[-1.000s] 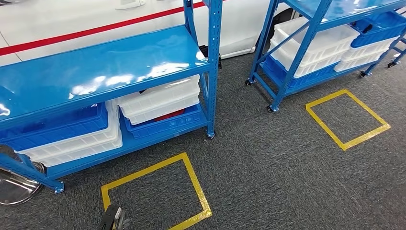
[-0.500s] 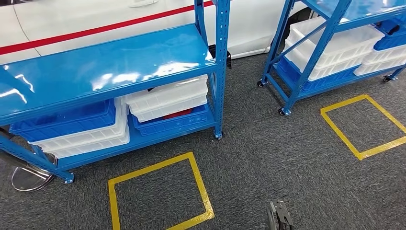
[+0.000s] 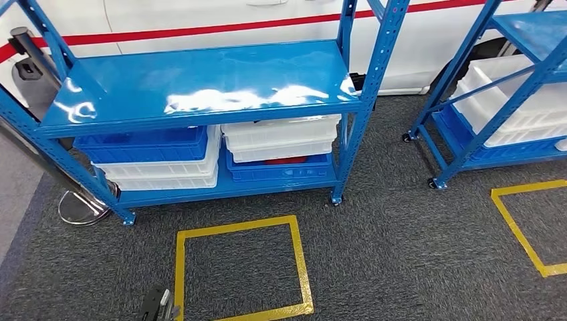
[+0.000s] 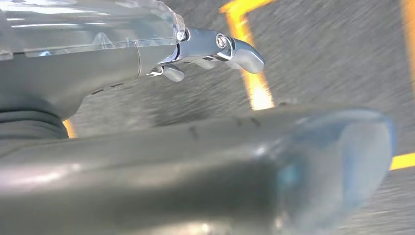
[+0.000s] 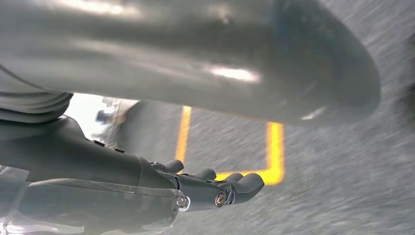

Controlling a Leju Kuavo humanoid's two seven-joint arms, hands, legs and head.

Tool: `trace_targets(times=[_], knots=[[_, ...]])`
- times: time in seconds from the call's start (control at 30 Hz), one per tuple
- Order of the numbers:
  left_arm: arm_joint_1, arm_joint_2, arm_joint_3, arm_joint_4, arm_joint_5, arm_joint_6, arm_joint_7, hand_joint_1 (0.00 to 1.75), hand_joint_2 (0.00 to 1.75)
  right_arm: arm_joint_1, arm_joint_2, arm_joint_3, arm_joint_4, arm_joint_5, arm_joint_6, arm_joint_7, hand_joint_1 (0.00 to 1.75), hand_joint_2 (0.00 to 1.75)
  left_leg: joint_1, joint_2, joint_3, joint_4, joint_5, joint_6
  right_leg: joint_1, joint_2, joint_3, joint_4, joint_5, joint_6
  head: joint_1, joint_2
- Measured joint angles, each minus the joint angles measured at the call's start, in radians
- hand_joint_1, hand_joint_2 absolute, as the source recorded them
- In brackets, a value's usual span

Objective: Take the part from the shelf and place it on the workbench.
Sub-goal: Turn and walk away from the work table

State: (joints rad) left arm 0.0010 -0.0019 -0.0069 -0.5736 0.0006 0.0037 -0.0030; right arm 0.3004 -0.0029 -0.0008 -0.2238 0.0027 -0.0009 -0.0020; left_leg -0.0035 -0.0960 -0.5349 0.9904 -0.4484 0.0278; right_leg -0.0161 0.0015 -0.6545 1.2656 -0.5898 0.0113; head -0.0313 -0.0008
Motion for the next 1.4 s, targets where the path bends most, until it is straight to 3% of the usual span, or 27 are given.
trace_targets(times=[0.07, 0.1, 0.17, 0.23, 0.3, 0.37, 0.43, 0.47, 0.5, 0.53, 0.6, 0.67, 0.73, 0.77, 0.83, 0.9, 0.93, 0.97, 1.0, 1.07, 1.13, 1.23, 1.3, 1.33, 1.4], knots=[[0.022, 0.0, 0.0, 0.012, 0.0, 0.0, 0.001, 0.0, 0.0, -0.02, -0.002, 0.0, -0.013, 0.0, 0.0, -0.001, 0.0, 0.0, 0.001, -0.015, -0.001, 0.006, -0.005, -0.007, -0.002, 0.026, 0.058, -0.133, 0.075, 0.0, 0.0, 0.0], [0.043, -0.001, 0.0, 0.028, 0.0, 0.0, 0.002, 0.0, 0.0, -0.041, -0.002, 0.0, -0.031, 0.0, 0.0, -0.002, 0.0, 0.0, 0.0, -0.019, -0.003, 0.009, -0.01, -0.013, -0.002, 0.037, 0.082, -0.187, 0.098, -0.003, 0.0, 0.0], [0.097, -0.002, 0.0, 0.078, 0.0, 0.0, 0.003, 0.0, 0.0, -0.097, -0.002, 0.0, -0.083, 0.0, 0.0, -0.002, 0.0, 0.0, -0.002, -0.022, -0.008, 0.013, -0.017, -0.023, 0.001, 0.047, 0.099, -0.227, 0.109, -0.011, -0.001, 0.0], [0.158, -0.002, 0.0, 0.139, 0.0, 0.0, 0.003, 0.0, 0.0, -0.158, 0.0, 0.0, -0.147, 0.0, 0.001, -0.003, 0.0, 0.0, 0.0, -0.022, -0.008, 0.015, -0.018, -0.033, 0.002, 0.034, 0.099, -0.231, 0.111, -0.024, -0.001, 0.0], [0.218, -0.003, 0.0, 0.206, 0.0, 0.0, 0.003, 0.0, 0.0, -0.215, 0.002, 0.0, -0.216, 0.0, 0.002, -0.003, 0.0, 0.0, 0.0, 0.018, -0.026, 0.056, -0.045, -0.044, -0.001, 0.021, 0.1, -0.235, 0.113, -0.036, -0.004, 0.0], [0.266, -0.003, 0.0, 0.272, 0.0, 0.0, 0.003, 0.0, 0.0, -0.261, 0.003, -0.001, -0.282, 0.0, 0.002, -0.003, 0.0, 0.0, 0.002, 0.069, -0.085, 0.174, -0.109, -0.054, 0.0, 0.005, 0.1, -0.236, 0.112, -0.042, -0.007, 0.0], [0.298, -0.002, 0.0, 0.323, 0.0, 0.0, 0.003, 0.0, 0.0, -0.291, 0.003, -0.001, -0.331, 0.0, 0.002, -0.003, 0.0, 0.0, 0.007, 0.084, -0.147, 0.291, -0.152, -0.06, 0.003, -0.011, 0.099, -0.235, 0.109, -0.044, -0.007, 0.0], [0.309, -0.002, 0.0, 0.338, 0.0, 0.0, 0.003, 0.0, 0.0, -0.299, 0.002, -0.001, -0.345, 0.0, 0.002, -0.003, 0.0, 0.0, 0.007, 0.087, -0.156, 0.305, -0.147, -0.061, 0.004, -0.02, 0.1, -0.235, 0.107, -0.044, -0.007, 0.0], [0.312, -0.001, 0.0, 0.346, 0.0, 0.0, 0.003, 0.0, 0.0, -0.301, 0.002, -0.001, -0.352, 0.0, 0.002, -0.003, 0.0, 0.0, 0.007, 0.09, -0.143, 0.277, -0.123, -0.059, 0.004, -0.029, 0.102, -0.235, 0.105, -0.043, -0.007, 0.0], [0.309, -0.001, 0.0, 0.346, 0.0, 0.0, 0.003, 0.0, 0.0, -0.296, 0.002, -0.001, -0.352, 0.0, 0.002, -0.002, 0.0, 0.0, 0.006, 0.098, -0.112, 0.215, -0.087, -0.054, 0.005, -0.04, 0.106, -0.235, 0.102, -0.042, -0.007, 0.0], [0.276, 0.0, 0.0, 0.324, 0.0, 0.0, 0.002, 0.0, 0.0, -0.268, 0.003, -0.001, -0.331, 0.0, 0.003, -0.002, 0.0, 0.0, -0.003, 0.136, -0.04, 0.074, -0.03, -0.036, 0.007, -0.066, 0.114, -0.236, 0.096, -0.038, -0.007, 0.0], [0.222, 0.001, 0.0, 0.276, 0.0, 0.0, 0.001, 0.0, 0.0, -0.224, 0.004, -0.001, -0.285, 0.0, 0.003, -0.001, 0.0, 0.0, -0.012, 0.153, -0.012, 0.017, -0.016, -0.02, 0.007, -0.094, 0.121, -0.239, 0.09, -0.028, -0.006, 0.0], [0.165, 0.001, 0.0, 0.214, 0.0, 0.0, 0.0, 0.0, 0.0, -0.173, 0.005, -0.001, -0.225, 0.0, 0.003, 0.0, 0.0, 0.0, -0.012, 0.128, -0.008, 0.008, -0.012, -0.011, 0.006, -0.118, 0.133, -0.246, 0.086, -0.018, -0.006, 0.0], [0.139, 0.001, 0.0, 0.183, 0.0, 0.0, 0.0, 0.0, 0.0, -0.146, 0.005, 0.0, -0.194, 0.0, 0.003, 0.0, 0.0, 0.0, -0.009, 0.114, -0.002, -0.003, -0.006, -0.007, 0.006, -0.114, 0.14, -0.244, 0.083, -0.013, -0.005, 0.0], [0.084, 0.001, 0.0, 0.116, 0.0, 0.0, 0.0, 0.0, 0.0, -0.088, 0.005, 0.0, -0.128, 0.0, 0.003, 0.0, 0.0, 0.0, -0.001, 0.085, 0.014, -0.024, 0.007, -0.001, 0.006, -0.065, 0.122, -0.19, 0.046, -0.005, -0.004, 0.0], [0.034, 0.001, 0.0, 0.053, 0.0, 0.0, 0.0, 0.0, 0.0, -0.038, 0.005, 0.0, -0.061, 0.0, 0.002, 0.0, 0.0, 0.0, 0.002, 0.055, 0.013, -0.026, 0.011, 0.002, 0.002, -0.013, 0.056, -0.063, -0.017, 0.0, -0.003, 0.0], [0.016, 0.001, 0.0, 0.028, 0.0, 0.0, 0.0, 0.0, 0.0, -0.02, 0.004, 0.0, -0.034, 0.0, 0.001, 0.0, 0.0, 0.0, 0.003, 0.037, 0.011, -0.025, 0.011, 0.002, 0.001, -0.005, 0.024, -0.007, -0.036, 0.003, -0.003, 0.0], [0.003, 0.001, 0.0, 0.01, 0.0, 0.0, 0.0, 0.0, 0.0, -0.006, 0.004, 0.0, -0.014, 0.0, 0.0, 0.0, 0.0, 0.0, 0.004, 0.02, 0.01, -0.023, 0.01, 0.002, -0.001, -0.003, 0.004, 0.021, -0.036, 0.005, -0.003, 0.0], [-0.001, 0.001, 0.0, 0.001, 0.0, 0.0, 0.0, 0.0, 0.0, 0.0, 0.002, 0.0, -0.003, 0.0, 0.0, 0.0, 0.0, 0.0, 0.005, 0.007, 0.011, -0.02, 0.009, 0.0, -0.002, -0.002, 0.004, 0.008, -0.013, 0.007, -0.003, 0.0], [0.015, 0.001, 0.001, 0.004, 0.0, 0.0, 0.001, 0.0, 0.0, -0.011, 0.0, 0.0, -0.006, 0.0, 0.0, -0.001, 0.0, 0.0, 0.008, -0.007, 0.012, -0.011, 0.001, -0.007, -0.007, 0.002, 0.052, -0.117, 0.068, 0.011, -0.002, 0.0], [0.055, 0.001, 0.001, 0.032, 0.0, 0.0, 0.002, 0.0, 0.0, -0.053, -0.001, 0.0, -0.035, 0.0, 0.0, -0.002, 0.0, 0.0, 0.007, -0.008, 0.008, 0.002, -0.013, -0.018, -0.008, 0.009, 0.095, -0.221, 0.115, 0.007, -0.003, 0.0], [0.137, 0.0, 0.001, 0.113, 0.0, 0.0, 0.003, 0.0, 0.0, -0.137, -0.001, 0.0, -0.119, 0.0, 0.0, -0.002, 0.0, 0.0, 0.006, -0.004, 0.005, 0.007, -0.024, -0.034, -0.004, 0.014, 0.1, -0.237, 0.116, -0.011, -0.004, 0.0], [0.195, -0.001, 0.001, 0.18, 0.0, 0.0, 0.003, 0.0, 0.0, -0.193, 0.001, 0.0, -0.188, 0.0, 0.001, -0.003, 0.0, 0.0, 0.007, 0.021, -0.002, 0.032, -0.041, -0.044, -0.005, 0.012, 0.101, -0.241, 0.117, -0.022, -0.005, 0.0], [0.221, -0.001, 0.001, 0.213, 0.0, -0.001, 0.003, 0.0, 0.0, -0.22, 0.002, 0.0, -0.223, 0.0, 0.002, -0.003, 0.0, 0.0, 0.008, 0.04, -0.02, 0.071, -0.064, -0.049, -0.006, 0.012, 0.102, -0.243, 0.117, -0.027, -0.006, 0.0], [0.267, -0.001, 0.001, 0.277, 0.0, -0.001, 0.003, 0.0, 0.0, -0.263, 0.002, 0.0, -0.287, 0.0, 0.002, -0.003, 0.0, 0.0, 0.01, 0.075, -0.088, 0.203, -0.127, -0.058, -0.005, 0.011, 0.102, -0.243, 0.113, -0.033, -0.008, 0.0]])
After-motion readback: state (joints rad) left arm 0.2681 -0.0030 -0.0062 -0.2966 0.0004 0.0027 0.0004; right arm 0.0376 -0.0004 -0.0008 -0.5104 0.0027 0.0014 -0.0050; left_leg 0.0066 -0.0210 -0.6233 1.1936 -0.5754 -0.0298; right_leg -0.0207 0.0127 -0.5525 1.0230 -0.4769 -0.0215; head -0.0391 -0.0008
